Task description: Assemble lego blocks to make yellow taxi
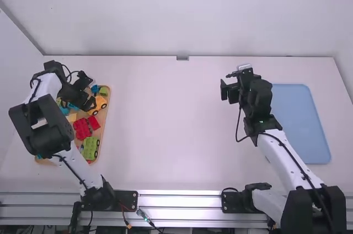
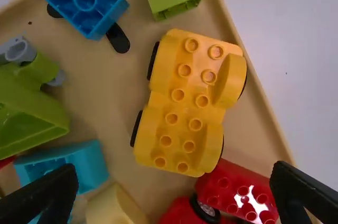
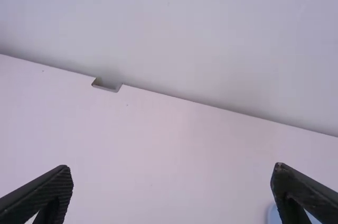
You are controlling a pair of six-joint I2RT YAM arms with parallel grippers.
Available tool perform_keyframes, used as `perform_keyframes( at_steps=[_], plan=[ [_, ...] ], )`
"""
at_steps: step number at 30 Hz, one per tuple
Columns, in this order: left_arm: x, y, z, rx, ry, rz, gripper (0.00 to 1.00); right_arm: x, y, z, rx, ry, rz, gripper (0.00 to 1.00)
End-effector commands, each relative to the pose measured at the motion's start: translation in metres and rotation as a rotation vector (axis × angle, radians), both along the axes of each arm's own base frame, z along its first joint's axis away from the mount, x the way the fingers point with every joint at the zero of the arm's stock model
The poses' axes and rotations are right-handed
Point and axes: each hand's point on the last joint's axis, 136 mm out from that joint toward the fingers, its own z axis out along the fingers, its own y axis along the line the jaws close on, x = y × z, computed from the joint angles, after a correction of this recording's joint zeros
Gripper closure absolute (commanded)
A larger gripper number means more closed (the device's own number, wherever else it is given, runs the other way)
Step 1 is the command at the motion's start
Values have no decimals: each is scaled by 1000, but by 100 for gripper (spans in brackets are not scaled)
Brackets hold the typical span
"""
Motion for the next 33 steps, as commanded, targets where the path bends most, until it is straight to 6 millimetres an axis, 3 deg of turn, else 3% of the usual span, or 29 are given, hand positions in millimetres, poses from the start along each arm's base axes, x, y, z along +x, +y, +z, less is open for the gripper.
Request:
perform_keyframes(
  at_steps=[1, 17, 23, 26, 28, 33],
  plan=[
    [7, 0, 0, -4, -18, -43, 4, 6, 2, 14, 6, -28, 0, 1],
    [-4, -6, -46, -36, 57, -90, 5, 5, 2, 13, 38, -16, -11, 1],
    [-4, -6, -63, -16, 28, -107, 11, 5, 2, 13, 61, -12, -19, 1],
    [-4, -7, -67, -14, 25, -110, 18, 6, 2, 14, 61, -15, -19, 1],
    [-5, -6, -67, -14, 25, -105, 27, 6, 2, 15, 62, -19, -19, 1],
    [-6, -2, -68, 16, 40, -98, 37, 6, 2, 15, 62, -19, -19, 1]
  ],
)
